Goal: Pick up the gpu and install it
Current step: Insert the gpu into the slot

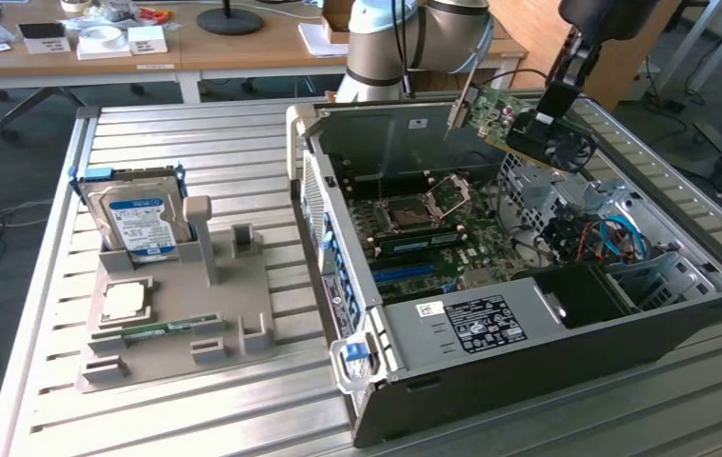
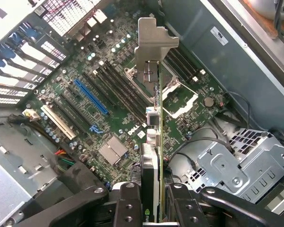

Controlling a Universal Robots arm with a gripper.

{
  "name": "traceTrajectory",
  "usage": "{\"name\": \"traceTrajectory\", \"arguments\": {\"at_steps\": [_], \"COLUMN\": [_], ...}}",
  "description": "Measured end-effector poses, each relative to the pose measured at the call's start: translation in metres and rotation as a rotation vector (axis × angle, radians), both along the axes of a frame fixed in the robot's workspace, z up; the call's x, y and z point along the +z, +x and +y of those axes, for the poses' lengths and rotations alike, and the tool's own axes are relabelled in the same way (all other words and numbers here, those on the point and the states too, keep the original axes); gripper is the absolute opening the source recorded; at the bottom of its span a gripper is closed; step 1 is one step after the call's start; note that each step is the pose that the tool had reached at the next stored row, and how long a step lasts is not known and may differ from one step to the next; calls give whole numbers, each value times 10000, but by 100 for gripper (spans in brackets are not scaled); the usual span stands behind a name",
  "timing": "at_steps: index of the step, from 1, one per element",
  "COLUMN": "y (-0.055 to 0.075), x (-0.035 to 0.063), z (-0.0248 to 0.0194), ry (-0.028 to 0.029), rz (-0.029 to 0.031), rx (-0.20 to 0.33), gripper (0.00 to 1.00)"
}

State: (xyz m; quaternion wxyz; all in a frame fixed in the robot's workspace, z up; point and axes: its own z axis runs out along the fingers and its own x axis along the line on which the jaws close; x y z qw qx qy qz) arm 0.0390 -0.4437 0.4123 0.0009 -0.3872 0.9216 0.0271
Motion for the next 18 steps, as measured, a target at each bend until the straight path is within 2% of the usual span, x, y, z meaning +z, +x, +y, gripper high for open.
{"name": "traceTrajectory", "arguments": {"at_steps": [3, 10, 18], "y": [-1, 0, 0], "x": [-1, -4, -6], "z": [0, 0, 1], "ry": [0, 1, 1], "rz": [0, -1, 0], "rx": [124, 1312, 2321], "gripper": [27, 27, 27]}}
